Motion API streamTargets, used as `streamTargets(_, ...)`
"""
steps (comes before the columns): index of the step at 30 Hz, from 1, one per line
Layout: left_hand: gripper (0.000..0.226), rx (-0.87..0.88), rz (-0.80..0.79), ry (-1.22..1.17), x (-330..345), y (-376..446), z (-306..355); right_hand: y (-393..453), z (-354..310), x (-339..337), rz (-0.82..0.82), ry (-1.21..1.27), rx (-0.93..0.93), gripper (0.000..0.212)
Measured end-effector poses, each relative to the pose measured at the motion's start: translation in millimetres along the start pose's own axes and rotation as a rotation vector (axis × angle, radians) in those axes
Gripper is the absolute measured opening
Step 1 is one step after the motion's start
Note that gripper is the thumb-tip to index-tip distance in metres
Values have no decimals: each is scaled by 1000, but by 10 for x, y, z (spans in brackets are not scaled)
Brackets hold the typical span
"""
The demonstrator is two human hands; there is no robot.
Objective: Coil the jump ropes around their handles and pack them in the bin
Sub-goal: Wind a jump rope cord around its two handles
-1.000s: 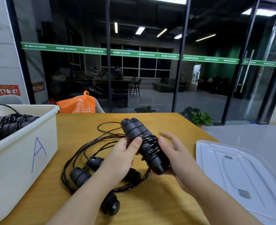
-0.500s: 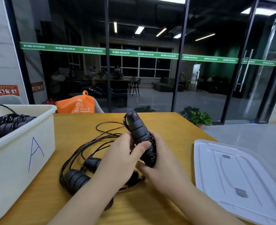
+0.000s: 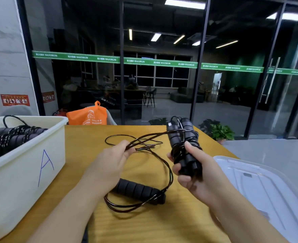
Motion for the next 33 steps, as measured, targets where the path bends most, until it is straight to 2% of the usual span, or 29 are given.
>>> streamTargets(4,58,-32,-73,-25,108,-20,-56,-32,53,77,-24,-80,9,51)
streamTargets(6,78,4,32,-17,52,-29,-17,-31,68,67,0,-174,-10,53)
streamTargets(8,70,125,230,56,-97,-69,160,-18,100,57,22,-277,-28,53)
streamTargets(10,77,331,384,212,-208,-155,445,-15,112,44,60,-393,-60,41)
streamTargets(12,90,464,415,384,-181,-210,611,-27,81,50,102,-529,-120,26)
streamTargets(14,83,504,421,507,-116,-249,667,-47,21,77,137,-670,-200,16)
streamTargets(17,65,515,425,572,-25,-269,693,-65,-33,108,169,-812,-274,14)
streamTargets(19,62,522,393,494,2,-263,705,-66,-57,122,175,-872,-313,14)
streamTargets(23,59,527,233,143,59,-255,737,-37,-41,114,182,-934,-334,16)
streamTargets(25,47,518,186,112,67,-236,727,-18,-22,79,181,-867,-294,17)
streamTargets(29,36,546,232,94,-1,-202,686,1,-28,-51,191,-663,-188,19)
streamTargets(33,34,453,174,-2,92,-139,560,-11,54,43,65,-515,-113,33)
Point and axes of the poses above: each hand's wrist, its own y-axis towards the middle knuckle, its own x-axis out of the palm, z = x × y, the point moved 10 cm from there along y, towards the middle knuckle, and after that the axes turned 11 degrees about -y, right-handed, at the moved point
